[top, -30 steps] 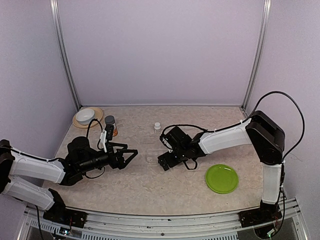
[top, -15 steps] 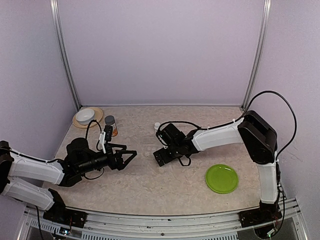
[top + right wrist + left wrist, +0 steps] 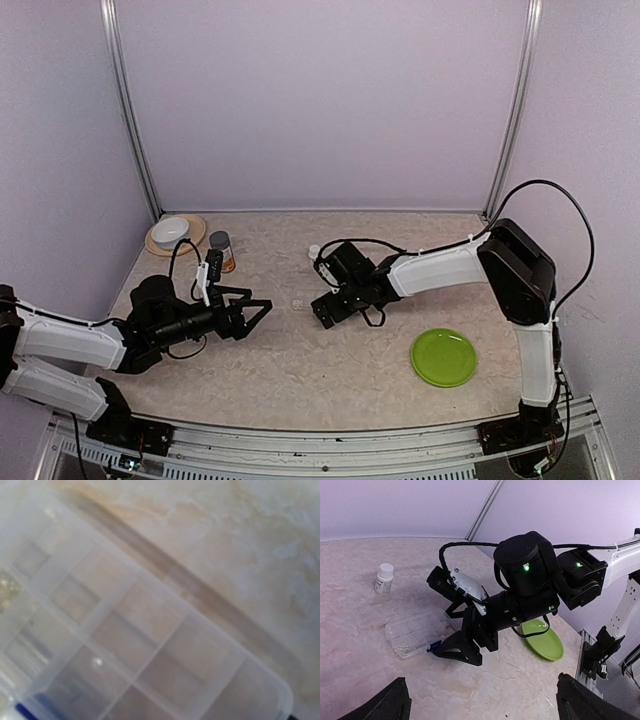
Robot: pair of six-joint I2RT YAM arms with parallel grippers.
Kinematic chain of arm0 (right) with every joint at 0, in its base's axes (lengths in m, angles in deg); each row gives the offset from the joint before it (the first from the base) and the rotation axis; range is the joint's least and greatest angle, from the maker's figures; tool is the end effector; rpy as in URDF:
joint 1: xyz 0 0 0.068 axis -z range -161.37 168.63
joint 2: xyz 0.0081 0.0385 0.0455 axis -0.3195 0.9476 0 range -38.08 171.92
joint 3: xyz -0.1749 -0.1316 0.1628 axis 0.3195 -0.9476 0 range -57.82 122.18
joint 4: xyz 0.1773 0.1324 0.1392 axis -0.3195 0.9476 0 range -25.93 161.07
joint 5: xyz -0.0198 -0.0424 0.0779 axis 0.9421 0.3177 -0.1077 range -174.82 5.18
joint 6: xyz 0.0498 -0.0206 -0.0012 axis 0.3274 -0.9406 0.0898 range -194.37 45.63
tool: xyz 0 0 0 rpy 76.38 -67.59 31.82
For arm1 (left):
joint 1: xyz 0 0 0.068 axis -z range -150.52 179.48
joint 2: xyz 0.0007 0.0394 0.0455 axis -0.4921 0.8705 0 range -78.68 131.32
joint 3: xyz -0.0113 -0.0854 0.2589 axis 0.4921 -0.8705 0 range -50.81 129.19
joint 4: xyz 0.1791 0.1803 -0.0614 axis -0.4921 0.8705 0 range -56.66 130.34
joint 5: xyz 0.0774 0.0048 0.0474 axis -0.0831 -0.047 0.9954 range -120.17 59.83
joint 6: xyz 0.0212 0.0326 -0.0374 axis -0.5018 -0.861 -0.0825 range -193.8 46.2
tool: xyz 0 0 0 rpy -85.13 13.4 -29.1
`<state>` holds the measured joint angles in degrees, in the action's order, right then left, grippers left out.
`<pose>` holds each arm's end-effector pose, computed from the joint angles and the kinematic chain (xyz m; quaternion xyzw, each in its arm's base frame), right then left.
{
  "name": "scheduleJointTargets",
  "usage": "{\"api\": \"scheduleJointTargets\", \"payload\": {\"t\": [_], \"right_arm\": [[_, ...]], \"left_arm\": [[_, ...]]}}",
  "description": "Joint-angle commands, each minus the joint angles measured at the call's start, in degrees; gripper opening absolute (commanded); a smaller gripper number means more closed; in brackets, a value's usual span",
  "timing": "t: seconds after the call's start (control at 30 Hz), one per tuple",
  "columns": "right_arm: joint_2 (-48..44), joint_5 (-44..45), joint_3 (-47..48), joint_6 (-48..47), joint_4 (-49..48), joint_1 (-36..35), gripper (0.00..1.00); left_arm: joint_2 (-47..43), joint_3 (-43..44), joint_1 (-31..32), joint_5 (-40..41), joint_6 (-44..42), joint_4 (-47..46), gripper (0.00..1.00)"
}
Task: Sort the pills into containers
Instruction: Position the pill container at the center of the board, then reset both arms
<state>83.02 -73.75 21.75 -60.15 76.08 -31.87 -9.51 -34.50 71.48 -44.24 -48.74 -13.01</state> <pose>0.2878 0.3384 0.1345 -0.2657 0.9078 0.0893 0.3121 0.1650 -0.1600 0.1890 0.1898 0.7203 -0.4412 0.5005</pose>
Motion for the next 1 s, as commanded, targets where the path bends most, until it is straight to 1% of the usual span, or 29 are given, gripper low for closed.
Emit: {"api": "scheduleJointTargets", "payload": {"t": [0.0, 0.07, 0.13, 0.33, 0.43, 0.53, 0.6, 0.7, 0.8, 0.87, 0.97], "right_arm": [[-3.98, -2.90, -2.32, -2.25, 2.86, 0.26, 1.00], [-7.04, -3.09, -3.88, -2.13, 3.09, -0.09, 1.00], [-10.93, -3.49, -6.23, -2.13, 3.11, -0.13, 1.00], [-27.36, -3.37, -16.28, -3.48, 1.28, -0.04, 1.00], [-36.07, -0.12, -20.30, -3.31, 1.04, 0.19, 1.00], [-44.14, 5.14, -24.64, -2.58, -0.04, 0.58, 1.00], [-49.85, 6.40, -27.77, -2.37, -1.33, 1.70, 1.00], [-58.03, 5.40, -32.52, -1.29, -3.01, 5.50, 1.00], [-64.23, 0.74, -35.30, -0.33, -2.60, 11.32, 1.00], [-66.71, -3.09, -36.37, -0.58, -1.73, 15.50, 1.00], [-68.72, -9.05, -37.36, -1.82, -0.59, 22.03, 1.00]], "left_arm": [[-3.12, 0.48, 0.28, 1.66, 0.59, 3.07, 0.99], [-5.66, 1.00, 0.34, 3.63, 0.80, 6.13, 0.99], [-8.83, 1.80, 0.37, 6.13, 0.65, 11.43, 0.99], [-17.59, 6.52, 0.28, 11.83, -0.93, 27.40, 0.99], [-20.52, 9.58, 0.20, 14.11, -1.53, 34.48, 0.99], [-22.66, 12.21, 0.11, 16.63, -2.24, 40.06, 0.99], [-23.29, 14.44, 0.15, 19.08, -3.53, 43.95, 0.99], [-23.75, 17.64, -0.31, 22.54, -6.96, 49.43, 0.99], [-25.08, 18.75, -2.40, 21.95, -9.48, 50.12, 0.99], [-26.31, 18.48, -5.31, 19.76, -10.48, 49.24, 0.99], [-27.63, 17.85, -12.32, 15.18, -10.72, 48.32, 0.99]]}}
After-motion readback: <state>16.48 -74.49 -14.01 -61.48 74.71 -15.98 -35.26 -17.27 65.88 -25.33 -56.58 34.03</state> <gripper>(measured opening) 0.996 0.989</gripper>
